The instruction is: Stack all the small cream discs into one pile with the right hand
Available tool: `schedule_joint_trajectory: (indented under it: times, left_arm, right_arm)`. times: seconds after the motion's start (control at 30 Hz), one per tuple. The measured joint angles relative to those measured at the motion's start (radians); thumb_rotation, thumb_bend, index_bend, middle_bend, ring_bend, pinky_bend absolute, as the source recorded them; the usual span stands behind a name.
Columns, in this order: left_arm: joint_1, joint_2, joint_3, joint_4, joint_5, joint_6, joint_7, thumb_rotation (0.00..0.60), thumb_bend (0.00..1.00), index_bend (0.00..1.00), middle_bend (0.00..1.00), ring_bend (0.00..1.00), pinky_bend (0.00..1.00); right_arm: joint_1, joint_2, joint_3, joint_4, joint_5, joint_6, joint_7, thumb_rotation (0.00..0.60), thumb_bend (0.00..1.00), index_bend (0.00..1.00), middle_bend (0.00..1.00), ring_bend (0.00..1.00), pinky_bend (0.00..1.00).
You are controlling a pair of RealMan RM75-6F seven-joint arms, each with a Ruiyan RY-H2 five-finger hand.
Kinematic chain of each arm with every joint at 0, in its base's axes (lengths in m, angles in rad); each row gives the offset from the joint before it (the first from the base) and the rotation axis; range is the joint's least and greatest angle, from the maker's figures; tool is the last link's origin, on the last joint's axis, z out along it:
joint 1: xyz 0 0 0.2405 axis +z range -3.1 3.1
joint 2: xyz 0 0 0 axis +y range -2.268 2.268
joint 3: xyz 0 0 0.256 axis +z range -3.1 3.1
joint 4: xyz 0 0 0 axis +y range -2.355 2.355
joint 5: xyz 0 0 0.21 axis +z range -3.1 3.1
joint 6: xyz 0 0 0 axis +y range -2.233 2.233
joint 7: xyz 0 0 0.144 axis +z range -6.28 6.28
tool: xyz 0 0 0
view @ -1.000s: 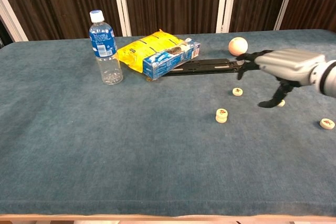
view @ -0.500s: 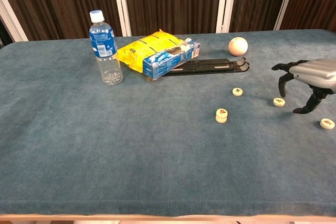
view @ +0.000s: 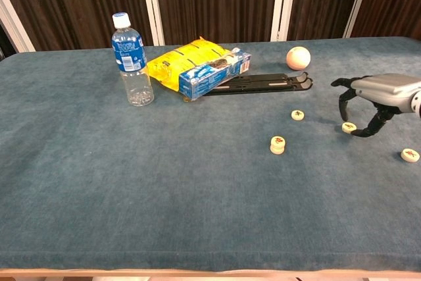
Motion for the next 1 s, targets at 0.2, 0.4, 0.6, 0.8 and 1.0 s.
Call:
schedule_joint_trajectory:
  times: [0.2, 0.4, 0.6, 0.8, 1.0]
  left_arm:
    - [-0.001, 0.0, -0.001, 0.001, -0.004, -0.003, -0.001, 0.6, 0.35, 0.0, 0.0, 0.0, 0.09]
    - [0.0, 0.0, -0.002, 0.001, -0.003, -0.001, 0.0, 0.6, 0.35, 0.0, 0.0, 0.0, 0.09]
    - [-0.001, 0.0, -0.002, 0.001, -0.005, -0.004, 0.0, 0.6, 0.35, 0.0, 0.0, 0.0, 0.09]
    - [-0.006, -0.004, -0.003, 0.003, -0.008, -0.011, 0.003, 0.6, 0.35, 0.0, 0.0, 0.0, 0.09]
    - [-0.007, -0.005, -0.004, 0.003, -0.008, -0.011, 0.006, 0.6, 0.35, 0.0, 0.0, 0.0, 0.09]
  right_arm:
    - [0.004, -0.009, 0.001, 0.003, 0.002, -0.011, -0.008, 0.6, 0.45, 0.59, 0.0, 0.0, 0.0]
    - [0.005, -0.011, 0.004, 0.005, 0.006, -0.017, -0.015, 0.6, 0.48, 0.63, 0.0, 0.0, 0.0]
    - [-0.002, 0.001, 0.013, -0.023, -0.003, 0.016, -0.003, 0.6, 0.49, 0.66, 0.0, 0.0, 0.0]
    - [-0.009, 0.035, 0.024, -0.154, -0.04, 0.081, 0.019, 0.6, 0.49, 0.67, 0.02, 0.0, 0.0]
    - [0.016, 0.049, 0.053, -0.355, -0.058, 0.119, -0.036, 0.6, 0.49, 0.69, 0.05, 0.0, 0.0]
